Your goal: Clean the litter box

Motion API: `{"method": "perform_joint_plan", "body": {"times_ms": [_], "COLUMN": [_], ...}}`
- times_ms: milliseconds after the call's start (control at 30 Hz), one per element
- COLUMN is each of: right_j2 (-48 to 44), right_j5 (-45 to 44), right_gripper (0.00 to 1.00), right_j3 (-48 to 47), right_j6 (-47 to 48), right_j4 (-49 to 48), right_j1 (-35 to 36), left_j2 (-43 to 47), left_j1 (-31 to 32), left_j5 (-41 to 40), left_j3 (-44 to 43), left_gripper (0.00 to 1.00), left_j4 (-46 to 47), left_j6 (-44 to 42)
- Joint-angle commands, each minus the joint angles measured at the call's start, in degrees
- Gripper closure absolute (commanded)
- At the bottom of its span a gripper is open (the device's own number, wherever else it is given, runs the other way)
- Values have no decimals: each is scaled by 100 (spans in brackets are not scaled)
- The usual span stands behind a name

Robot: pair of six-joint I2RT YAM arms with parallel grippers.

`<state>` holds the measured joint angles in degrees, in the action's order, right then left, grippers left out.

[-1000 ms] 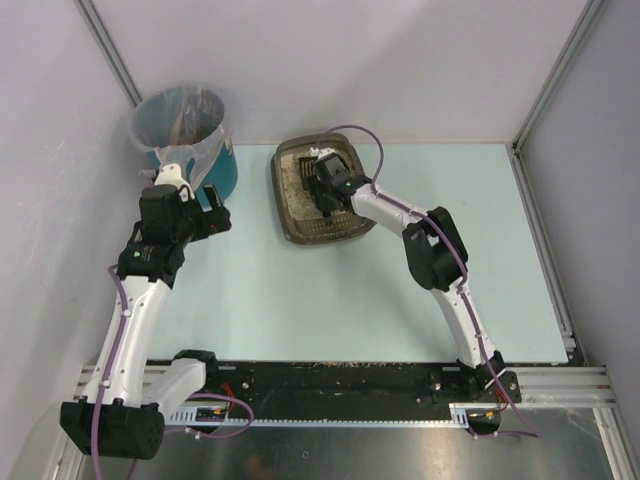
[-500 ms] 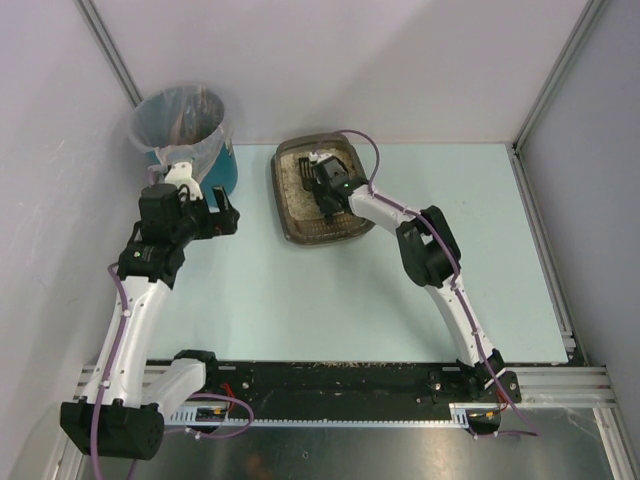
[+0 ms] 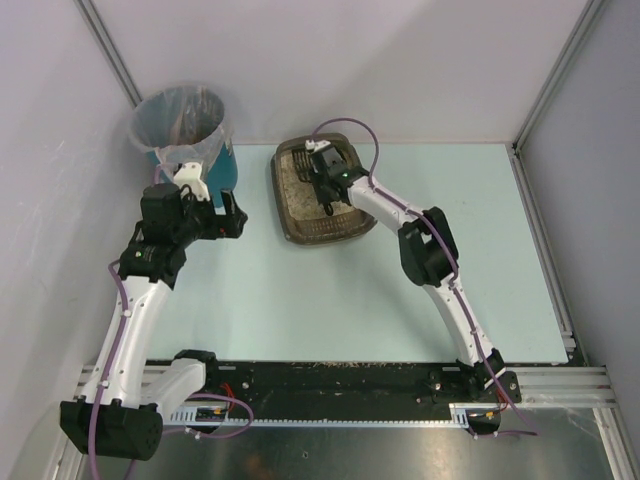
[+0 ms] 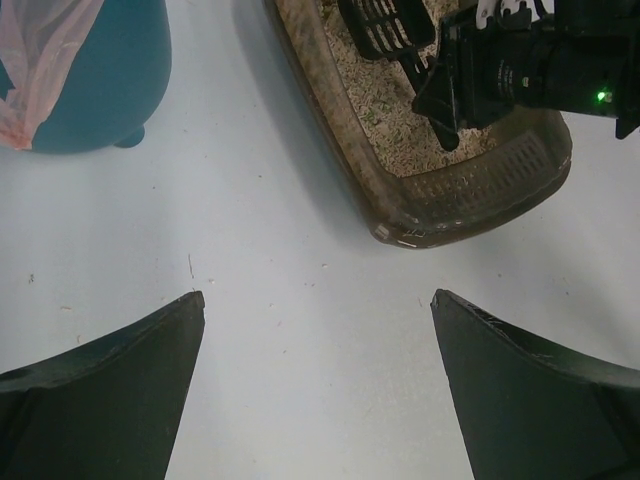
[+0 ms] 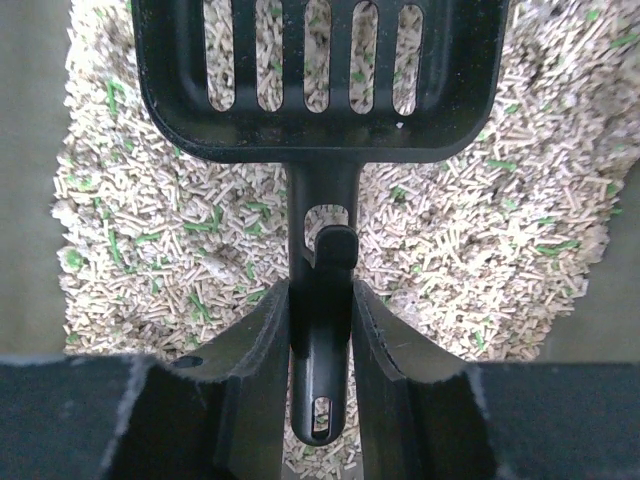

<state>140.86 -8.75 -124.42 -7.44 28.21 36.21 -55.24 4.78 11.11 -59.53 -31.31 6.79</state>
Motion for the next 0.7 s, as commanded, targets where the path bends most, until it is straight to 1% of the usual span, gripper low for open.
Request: {"method": "perform_joint_plan", "body": {"times_ms": [0, 67, 233, 367, 467, 667], "right_j2": [-93, -111, -295, -331, -410, -568], "right_j5": [-30, 110, 356, 401, 366, 251], "right_gripper": [87, 90, 92, 95, 95, 96], "right_j3": [-530, -635, -812, -1075, -1146, -1102], "right_j6": [15, 15, 198, 436, 481, 454], "right_j4": [439, 632, 1195, 1791, 2056, 2128], "right_j1": [-105, -166, -246, -228, -219, -193], "left_j2": [14, 5, -13, -48, -65, -57], "left_j1": [58, 76, 94, 138, 173, 243], "left_j5": [216, 233, 251, 286, 286, 286], "left_j3": [-59, -59, -59, -76, -77, -68], "left_gripper": [1, 0, 0, 0, 0, 0], "left_j4": [187, 195, 187, 195, 187, 187], "left_j6": [-292, -301, -318, -336, -336, -318]}}
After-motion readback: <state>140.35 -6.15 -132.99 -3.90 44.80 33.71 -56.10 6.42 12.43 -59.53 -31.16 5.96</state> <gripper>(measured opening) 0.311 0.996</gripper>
